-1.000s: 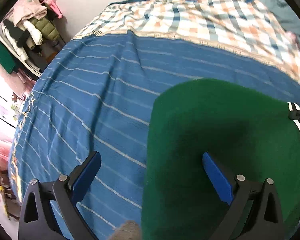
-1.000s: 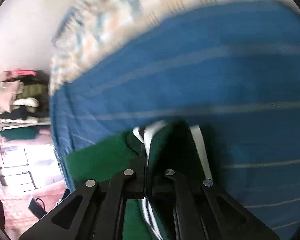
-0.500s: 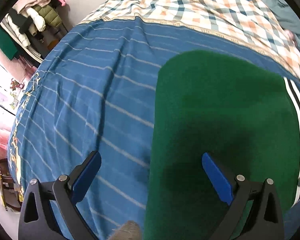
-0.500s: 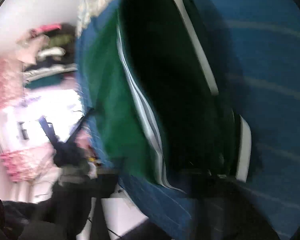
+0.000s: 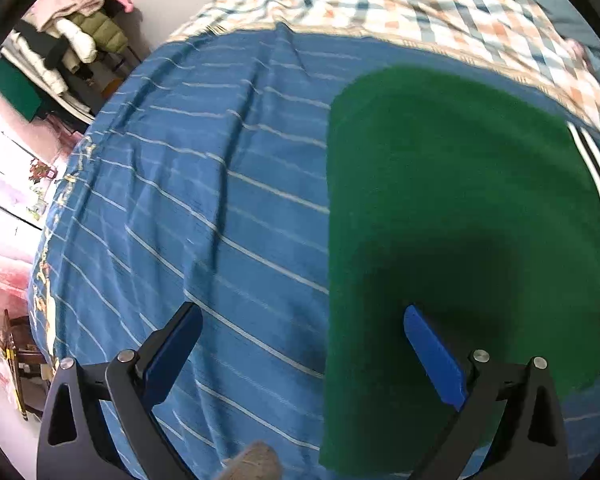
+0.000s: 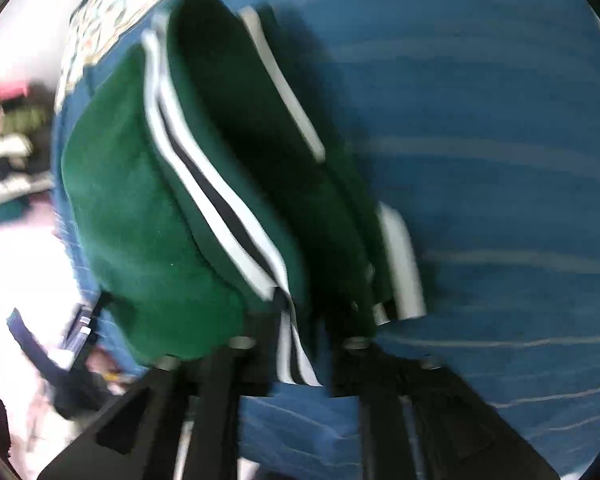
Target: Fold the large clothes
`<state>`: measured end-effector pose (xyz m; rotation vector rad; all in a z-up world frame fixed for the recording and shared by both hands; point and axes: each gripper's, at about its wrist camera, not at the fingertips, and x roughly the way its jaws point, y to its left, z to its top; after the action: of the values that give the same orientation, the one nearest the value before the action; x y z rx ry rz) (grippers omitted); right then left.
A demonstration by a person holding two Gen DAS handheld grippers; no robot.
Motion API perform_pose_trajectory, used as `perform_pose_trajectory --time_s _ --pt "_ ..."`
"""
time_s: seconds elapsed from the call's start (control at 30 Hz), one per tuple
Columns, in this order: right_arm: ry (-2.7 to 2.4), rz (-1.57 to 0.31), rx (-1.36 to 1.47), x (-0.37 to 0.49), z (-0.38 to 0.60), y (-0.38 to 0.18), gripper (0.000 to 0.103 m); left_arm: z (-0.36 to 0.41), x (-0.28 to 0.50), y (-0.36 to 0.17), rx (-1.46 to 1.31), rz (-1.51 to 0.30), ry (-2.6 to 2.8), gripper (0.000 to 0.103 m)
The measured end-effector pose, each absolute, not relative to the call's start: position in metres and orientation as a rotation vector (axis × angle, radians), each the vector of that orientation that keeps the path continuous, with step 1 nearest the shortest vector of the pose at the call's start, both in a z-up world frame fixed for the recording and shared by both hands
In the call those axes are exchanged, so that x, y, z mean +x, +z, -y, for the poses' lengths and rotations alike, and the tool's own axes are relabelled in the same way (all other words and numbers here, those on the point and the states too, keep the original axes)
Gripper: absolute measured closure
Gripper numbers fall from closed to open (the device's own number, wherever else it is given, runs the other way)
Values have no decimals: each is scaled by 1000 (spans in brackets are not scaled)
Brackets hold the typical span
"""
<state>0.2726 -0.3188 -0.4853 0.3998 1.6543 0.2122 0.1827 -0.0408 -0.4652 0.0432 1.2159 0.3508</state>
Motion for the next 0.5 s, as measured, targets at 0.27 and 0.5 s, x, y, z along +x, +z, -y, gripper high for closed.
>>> perform_pose_trajectory --time_s 0.27,0.5 --pt "303 -1505 465 342 290 -475 31 40 205 -460 34 -1173 380 0" --pt "301 -1487 687 344 277 -513 100 49 216 -481 0 -1247 353 0"
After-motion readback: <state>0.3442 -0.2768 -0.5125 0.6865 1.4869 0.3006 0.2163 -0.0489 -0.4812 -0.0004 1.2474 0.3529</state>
